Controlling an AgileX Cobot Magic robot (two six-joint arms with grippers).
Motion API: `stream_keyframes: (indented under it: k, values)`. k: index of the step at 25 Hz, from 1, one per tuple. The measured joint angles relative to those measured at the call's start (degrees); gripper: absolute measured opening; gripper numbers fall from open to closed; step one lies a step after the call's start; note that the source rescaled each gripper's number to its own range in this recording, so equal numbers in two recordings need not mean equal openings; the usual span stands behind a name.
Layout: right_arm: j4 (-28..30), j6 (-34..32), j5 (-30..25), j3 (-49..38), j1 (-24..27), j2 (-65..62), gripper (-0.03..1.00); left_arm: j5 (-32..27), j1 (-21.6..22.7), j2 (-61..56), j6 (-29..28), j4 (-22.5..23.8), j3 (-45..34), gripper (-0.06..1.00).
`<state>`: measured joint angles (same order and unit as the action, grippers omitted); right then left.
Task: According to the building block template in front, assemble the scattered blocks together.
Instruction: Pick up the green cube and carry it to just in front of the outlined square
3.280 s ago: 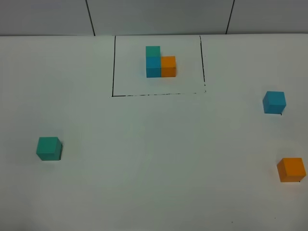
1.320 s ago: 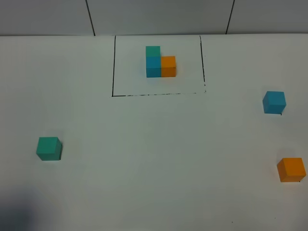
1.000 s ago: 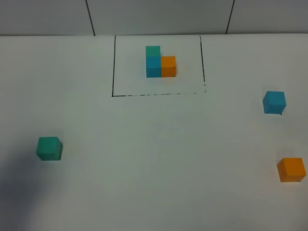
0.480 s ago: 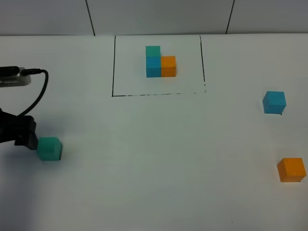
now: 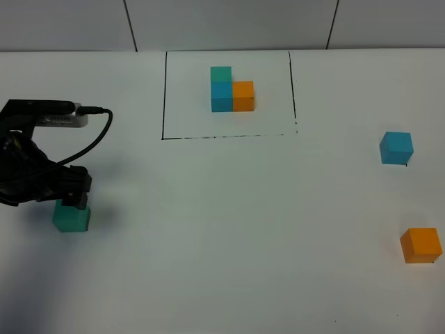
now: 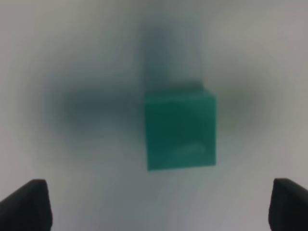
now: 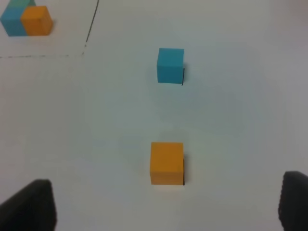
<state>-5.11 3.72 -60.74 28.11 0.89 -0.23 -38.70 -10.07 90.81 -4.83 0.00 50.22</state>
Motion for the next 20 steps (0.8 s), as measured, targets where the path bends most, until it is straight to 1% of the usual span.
stream_keyframes:
  k: [3,8,20]
  values:
    - [0.0,0.0,0.0,0.0,0.0,0.0,0.84,1.5,-0.9,2.0,-0.2,0.0,0.1,0.9]
    - [0.0,0.0,0.0,0.0,0.0,0.0,0.83,2.3,-0.9,4.8,-0.3,0.0,0.1,0.9]
    - [0.0,0.0,0.0,0.0,0.0,0.0,0.81,8.8,-0.9,11.7,-0.4,0.0,0.2,0.88]
